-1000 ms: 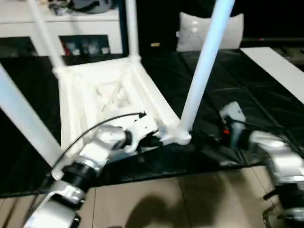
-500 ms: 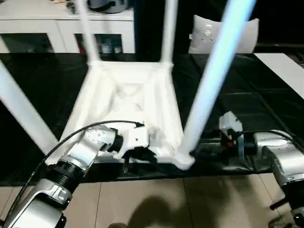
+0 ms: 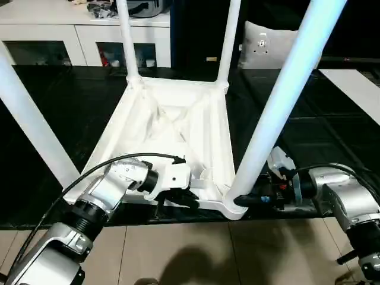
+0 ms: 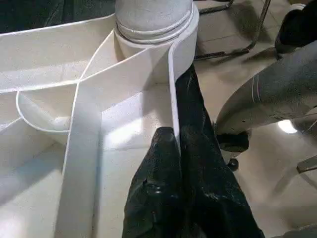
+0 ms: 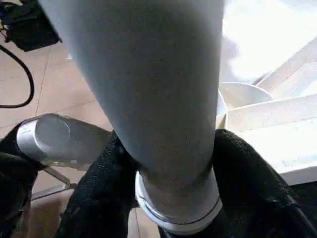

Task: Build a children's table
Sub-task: Rotate leg to tighten

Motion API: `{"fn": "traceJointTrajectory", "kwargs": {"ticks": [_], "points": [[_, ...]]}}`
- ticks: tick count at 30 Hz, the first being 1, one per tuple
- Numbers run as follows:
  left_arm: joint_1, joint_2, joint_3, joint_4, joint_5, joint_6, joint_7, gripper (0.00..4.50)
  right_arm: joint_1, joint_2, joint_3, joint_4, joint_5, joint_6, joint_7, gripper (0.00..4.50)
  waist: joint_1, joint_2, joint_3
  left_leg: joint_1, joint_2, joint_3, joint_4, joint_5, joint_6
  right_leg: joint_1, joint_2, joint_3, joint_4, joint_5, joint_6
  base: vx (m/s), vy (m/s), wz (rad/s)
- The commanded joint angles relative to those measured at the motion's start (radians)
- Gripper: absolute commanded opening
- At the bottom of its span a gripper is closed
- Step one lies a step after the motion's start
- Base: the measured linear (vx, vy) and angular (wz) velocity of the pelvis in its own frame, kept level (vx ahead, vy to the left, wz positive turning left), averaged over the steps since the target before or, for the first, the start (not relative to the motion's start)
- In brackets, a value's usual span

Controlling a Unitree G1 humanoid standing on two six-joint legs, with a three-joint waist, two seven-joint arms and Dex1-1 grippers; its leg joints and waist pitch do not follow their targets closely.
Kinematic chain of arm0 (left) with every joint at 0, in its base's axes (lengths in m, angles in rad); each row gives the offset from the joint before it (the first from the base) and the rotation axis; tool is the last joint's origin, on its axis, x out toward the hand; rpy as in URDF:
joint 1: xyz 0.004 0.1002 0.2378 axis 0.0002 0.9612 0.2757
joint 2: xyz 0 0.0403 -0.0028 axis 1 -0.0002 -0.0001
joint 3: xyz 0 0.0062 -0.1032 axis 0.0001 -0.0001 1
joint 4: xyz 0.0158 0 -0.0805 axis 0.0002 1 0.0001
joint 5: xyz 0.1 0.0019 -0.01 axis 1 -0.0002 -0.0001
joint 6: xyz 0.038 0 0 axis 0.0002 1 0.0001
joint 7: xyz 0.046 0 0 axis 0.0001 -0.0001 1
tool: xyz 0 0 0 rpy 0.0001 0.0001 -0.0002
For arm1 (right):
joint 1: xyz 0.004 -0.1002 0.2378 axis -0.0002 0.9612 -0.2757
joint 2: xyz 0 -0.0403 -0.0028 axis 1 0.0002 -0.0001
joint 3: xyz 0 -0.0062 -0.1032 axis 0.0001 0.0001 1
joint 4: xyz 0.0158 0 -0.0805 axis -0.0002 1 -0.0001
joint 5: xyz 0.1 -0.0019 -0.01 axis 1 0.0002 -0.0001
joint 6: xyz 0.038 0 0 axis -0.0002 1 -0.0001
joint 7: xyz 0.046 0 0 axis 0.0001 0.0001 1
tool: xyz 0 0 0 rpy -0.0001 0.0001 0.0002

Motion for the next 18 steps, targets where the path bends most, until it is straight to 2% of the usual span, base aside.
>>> {"fn": "traceJointTrajectory", "kwargs": {"ticks": [1,5,6,8,9,10,11,12,14,16,17,18], "points": [[-0.004,-0.002,-0.024,0.019,0.031,-0.002,-0.003,0.00,-0.009,-0.003,0.008,-0.009,0.022,0.004,0.036,2.01,-0.007,-0.010,-0.055,0.003,0.035,-0.006,-0.071,-0.259,0.043,0.048,-0.071,0.053,-0.075,-0.449,-0.103,0.000,0.000,0.00],[0.006,-0.020,-0.002,0.013,0.000,0.034,0.009,0.00,0.030,0.022,-0.011,-0.054,0.069,0.053,0.023,1.97,-0.004,-0.010,-0.056,0.004,0.035,-0.005,-0.071,-0.253,0.045,0.048,-0.070,0.054,-0.075,-0.439,-0.107,0.000,0.000,0.00],[0.013,-0.032,0.011,-0.001,-0.018,0.065,0.017,0.00,0.040,0.045,-0.033,-0.071,0.085,0.081,-0.026,1.96,-0.005,-0.008,-0.056,0.004,0.036,-0.006,-0.071,-0.253,0.044,0.048,-0.070,0.054,-0.073,-0.434,-0.110,0.000,0.000,0.00],[0.016,-0.045,0.025,-0.013,-0.033,0.108,0.036,0.00,0.038,0.075,-0.050,-0.070,0.062,0.109,-0.133,1.96,-0.007,-0.008,-0.055,0.000,0.035,-0.007,-0.073,-0.253,0.039,0.050,-0.070,0.054,-0.073,-0.430,-0.109,0.000,0.000,0.00],[0.015,-0.051,0.031,-0.016,-0.034,0.126,0.050,0.00,0.035,0.091,-0.054,-0.066,0.042,0.122,-0.193,1.96,-0.011,-0.003,-0.053,0.001,0.033,-0.009,-0.075,-0.267,0.031,0.048,-0.069,0.050,-0.076,-0.454,-0.105,0.000,0.000,0.00],[0.014,-0.054,0.034,-0.017,-0.034,0.139,0.059,0.00,0.033,0.102,-0.056,-0.064,0.029,0.126,-0.230,1.96,-0.015,-0.004,-0.050,0.002,0.032,-0.008,-0.076,-0.281,0.025,0.047,-0.069,0.050,-0.081,-0.481,-0.096,0.000,0.000,0.00],[0.009,-0.068,0.044,-0.016,-0.030,0.186,0.095,0.00,0.020,0.143,-0.070,-0.050,-0.013,0.150,-0.363,1.96,-0.028,-0.004,-0.046,0.005,0.026,-0.011,-0.076,-0.316,0.006,0.045,-0.071,0.041,-0.093,-0.576,-0.059,0.000,0.000,0.00],[0.005,-0.082,0.054,-0.014,-0.029,0.212,0.125,0.00,0.007,0.174,-0.086,-0.040,-0.029,0.183,-0.449,1.96,-0.034,-0.004,-0.045,0.009,0.023,-0.012,-0.075,-0.328,0.000,0.042,-0.071,0.039,-0.100,-0.604,-0.048,0.000,0.000,0.00],[-0.012,-0.126,0.084,0.005,-0.032,0.269,0.215,0.00,-0.018,0.244,-0.124,-0.022,-0.056,0.253,-0.628,1.95,-0.071,-0.002,-0.041,0.003,0.014,-0.020,-0.072,-0.359,-0.019,0.047,-0.069,0.019,-0.116,-0.684,0.000,0.000,0.000,0.00],[-0.026,-0.157,0.105,0.023,-0.030,0.297,0.283,0.00,-0.027,0.280,-0.144,-0.014,-0.075,0.273,-0.727,1.94,-0.084,0.004,-0.042,0.006,0.013,-0.024,-0.069,-0.385,-0.024,0.045,-0.068,0.008,-0.125,-0.699,0.015,0.000,0.000,0.00],[-0.029,-0.162,0.109,0.027,-0.029,0.300,0.296,0.00,-0.029,0.286,-0.147,-0.011,-0.079,0.275,-0.744,1.94,-0.099,0.009,-0.047,0.017,0.012,-0.024,-0.062,-0.408,-0.011,0.045,-0.071,-0.005,-0.140,-0.686,0.022,0.000,0.000,0.00],[-0.049,-0.199,0.138,0.056,-0.021,0.329,0.393,0.00,-0.043,0.330,-0.173,0.012,-0.105,0.289,-0.873,1.94,-0.104,0.013,-0.048,0.016,0.017,-0.026,-0.066,-0.408,-0.006,0.048,-0.072,-0.005,-0.137,-0.651,0.011,0.000,0.000,0.00]]}}
